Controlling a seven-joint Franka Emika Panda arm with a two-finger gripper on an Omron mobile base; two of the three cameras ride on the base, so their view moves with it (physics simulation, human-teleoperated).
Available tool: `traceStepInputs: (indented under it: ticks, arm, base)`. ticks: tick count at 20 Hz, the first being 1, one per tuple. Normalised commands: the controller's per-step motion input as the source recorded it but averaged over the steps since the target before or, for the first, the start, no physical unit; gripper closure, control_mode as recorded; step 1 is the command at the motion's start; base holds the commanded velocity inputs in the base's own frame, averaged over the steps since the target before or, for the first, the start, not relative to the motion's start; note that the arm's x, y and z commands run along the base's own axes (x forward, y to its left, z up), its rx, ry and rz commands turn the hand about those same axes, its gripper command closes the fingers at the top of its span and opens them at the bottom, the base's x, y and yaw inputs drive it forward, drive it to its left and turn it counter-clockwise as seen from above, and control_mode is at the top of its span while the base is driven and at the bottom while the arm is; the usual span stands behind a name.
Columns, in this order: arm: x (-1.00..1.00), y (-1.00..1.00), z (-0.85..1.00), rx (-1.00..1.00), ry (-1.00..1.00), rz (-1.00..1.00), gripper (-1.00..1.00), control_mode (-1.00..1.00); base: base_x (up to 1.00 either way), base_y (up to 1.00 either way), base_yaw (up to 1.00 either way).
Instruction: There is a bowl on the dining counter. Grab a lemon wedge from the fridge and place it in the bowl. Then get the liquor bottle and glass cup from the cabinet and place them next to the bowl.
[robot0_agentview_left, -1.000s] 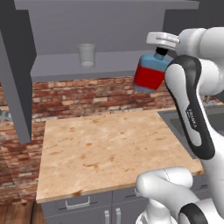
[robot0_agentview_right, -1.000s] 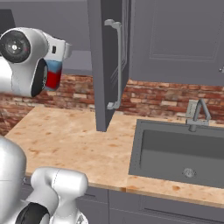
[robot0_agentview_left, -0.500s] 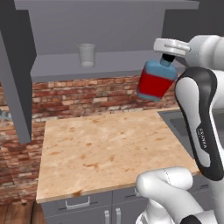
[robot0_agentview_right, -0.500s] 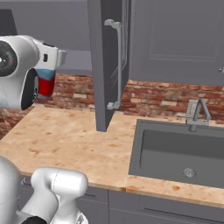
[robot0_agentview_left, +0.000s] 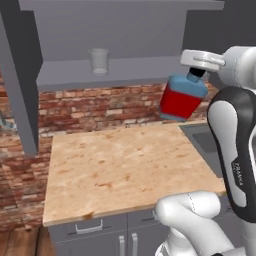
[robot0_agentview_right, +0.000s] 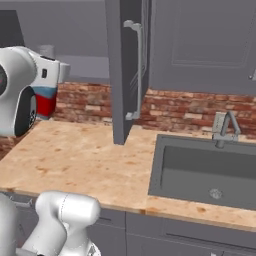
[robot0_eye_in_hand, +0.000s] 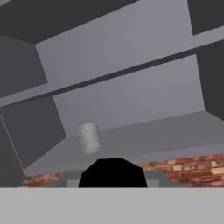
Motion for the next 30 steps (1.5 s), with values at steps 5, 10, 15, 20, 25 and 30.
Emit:
traceStepInputs:
  ticks: [5,10,15,20,25,30]
  arm:
    - [0.00,0.00,0.00,0.00,0.00,0.00,1.00,1.00]
    - [0.00,0.00,0.00,0.00,0.00,0.00,1.00,1.00]
    - [0.00,0.00,0.00,0.00,0.00,0.00,1.00,1.00]
    - [0.00,0.00,0.00,0.00,0.00,0.00,1.00,1.00]
    - [0.00,0.00,0.00,0.00,0.00,0.00,1.00,1.00]
    - [0.00,0.00,0.00,0.00,0.00,0.00,1.00,1.00]
  base:
    - [-0.59,0.48,-0.04]
    - [-0.48,0.60,-0.11]
    - [-0.57,0.56,-0.21]
    - [-0.66,0.49,-0.32]
    - [-0.70,0.48,-0.41]
    - [-0.79,0.45,-0.47]
